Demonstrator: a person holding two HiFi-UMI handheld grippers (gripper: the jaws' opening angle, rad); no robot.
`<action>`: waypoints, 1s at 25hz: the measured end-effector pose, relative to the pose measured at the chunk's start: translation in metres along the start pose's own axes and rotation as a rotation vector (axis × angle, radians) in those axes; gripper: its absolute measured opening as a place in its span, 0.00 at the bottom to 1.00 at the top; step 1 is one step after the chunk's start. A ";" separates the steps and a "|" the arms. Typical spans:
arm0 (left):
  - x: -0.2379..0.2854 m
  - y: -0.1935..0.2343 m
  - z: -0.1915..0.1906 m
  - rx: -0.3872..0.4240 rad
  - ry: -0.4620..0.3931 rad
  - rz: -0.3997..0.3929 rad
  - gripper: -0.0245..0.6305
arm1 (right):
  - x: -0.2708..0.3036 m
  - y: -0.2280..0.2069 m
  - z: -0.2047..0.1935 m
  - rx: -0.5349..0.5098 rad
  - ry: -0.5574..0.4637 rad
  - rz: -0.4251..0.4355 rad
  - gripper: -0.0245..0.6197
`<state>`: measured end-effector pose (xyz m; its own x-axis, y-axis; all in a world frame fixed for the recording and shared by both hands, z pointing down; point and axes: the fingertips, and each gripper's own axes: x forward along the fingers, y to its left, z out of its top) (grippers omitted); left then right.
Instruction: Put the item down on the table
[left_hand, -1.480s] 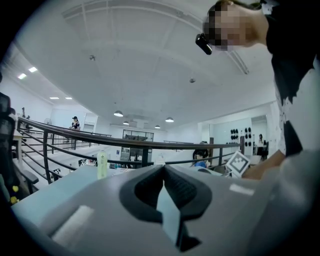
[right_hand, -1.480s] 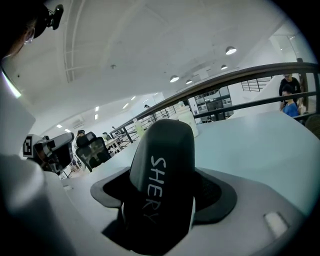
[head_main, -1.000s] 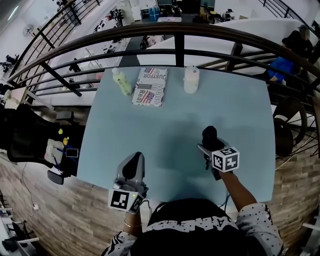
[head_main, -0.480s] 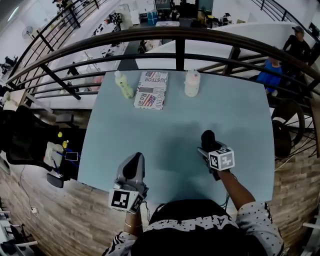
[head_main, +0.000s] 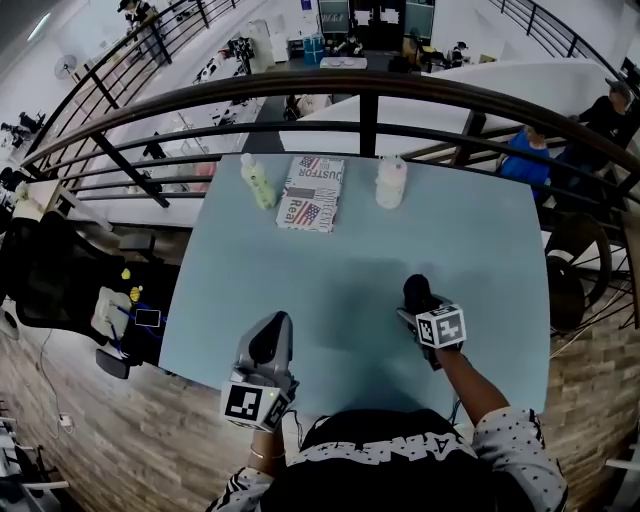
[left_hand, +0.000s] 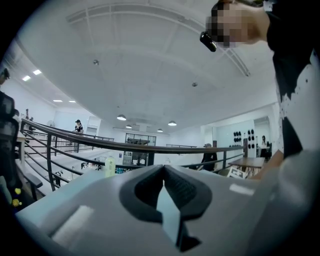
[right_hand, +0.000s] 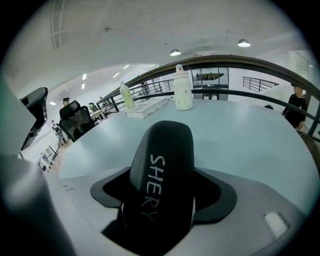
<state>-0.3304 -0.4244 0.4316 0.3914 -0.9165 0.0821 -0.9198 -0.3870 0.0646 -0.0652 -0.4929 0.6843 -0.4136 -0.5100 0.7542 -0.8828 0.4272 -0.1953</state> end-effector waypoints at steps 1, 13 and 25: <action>0.000 0.001 0.001 0.003 -0.005 0.004 0.04 | 0.001 0.000 0.000 -0.004 0.003 -0.001 0.62; 0.003 -0.005 0.008 0.008 -0.002 0.021 0.04 | 0.005 -0.009 -0.006 -0.036 0.036 -0.015 0.62; 0.006 -0.014 0.009 0.014 0.026 0.018 0.04 | 0.007 -0.014 -0.015 -0.045 0.077 -0.025 0.63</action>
<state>-0.3158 -0.4250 0.4224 0.3755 -0.9204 0.1090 -0.9268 -0.3723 0.0493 -0.0521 -0.4914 0.7022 -0.3722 -0.4629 0.8045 -0.8808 0.4494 -0.1490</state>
